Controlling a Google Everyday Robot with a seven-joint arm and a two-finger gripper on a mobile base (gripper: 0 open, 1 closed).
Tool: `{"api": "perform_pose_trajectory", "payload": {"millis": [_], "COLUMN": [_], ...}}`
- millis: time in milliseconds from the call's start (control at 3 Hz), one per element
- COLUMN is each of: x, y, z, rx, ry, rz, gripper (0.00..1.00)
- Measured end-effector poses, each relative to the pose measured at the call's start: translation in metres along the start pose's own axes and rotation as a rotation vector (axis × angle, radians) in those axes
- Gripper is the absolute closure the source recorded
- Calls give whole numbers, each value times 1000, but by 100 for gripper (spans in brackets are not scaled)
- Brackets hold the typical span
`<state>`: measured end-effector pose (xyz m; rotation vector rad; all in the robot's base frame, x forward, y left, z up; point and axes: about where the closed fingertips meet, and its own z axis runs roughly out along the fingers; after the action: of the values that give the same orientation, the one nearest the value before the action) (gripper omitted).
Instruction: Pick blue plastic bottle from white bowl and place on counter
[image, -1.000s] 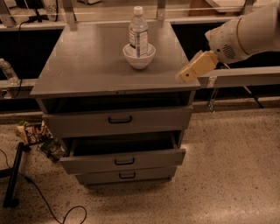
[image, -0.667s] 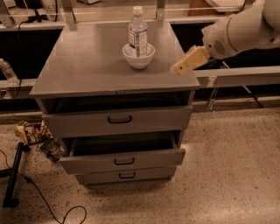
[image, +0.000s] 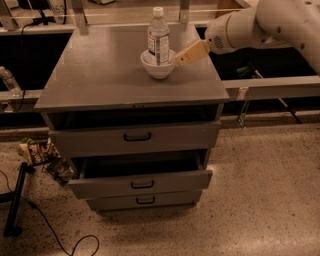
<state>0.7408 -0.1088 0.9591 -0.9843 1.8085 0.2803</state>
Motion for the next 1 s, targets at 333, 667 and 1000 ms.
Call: {"api": "perform_pose_trajectory", "payload": {"millis": [333, 667, 1000], "x": [-7, -13, -21], "y": [-9, -11, -15], "z": [50, 88, 112], "rx": [-28, -47, -50], "ry": [-73, -132, -184], "rz": [55, 99, 125], "gripper": [0, 0, 0]}}
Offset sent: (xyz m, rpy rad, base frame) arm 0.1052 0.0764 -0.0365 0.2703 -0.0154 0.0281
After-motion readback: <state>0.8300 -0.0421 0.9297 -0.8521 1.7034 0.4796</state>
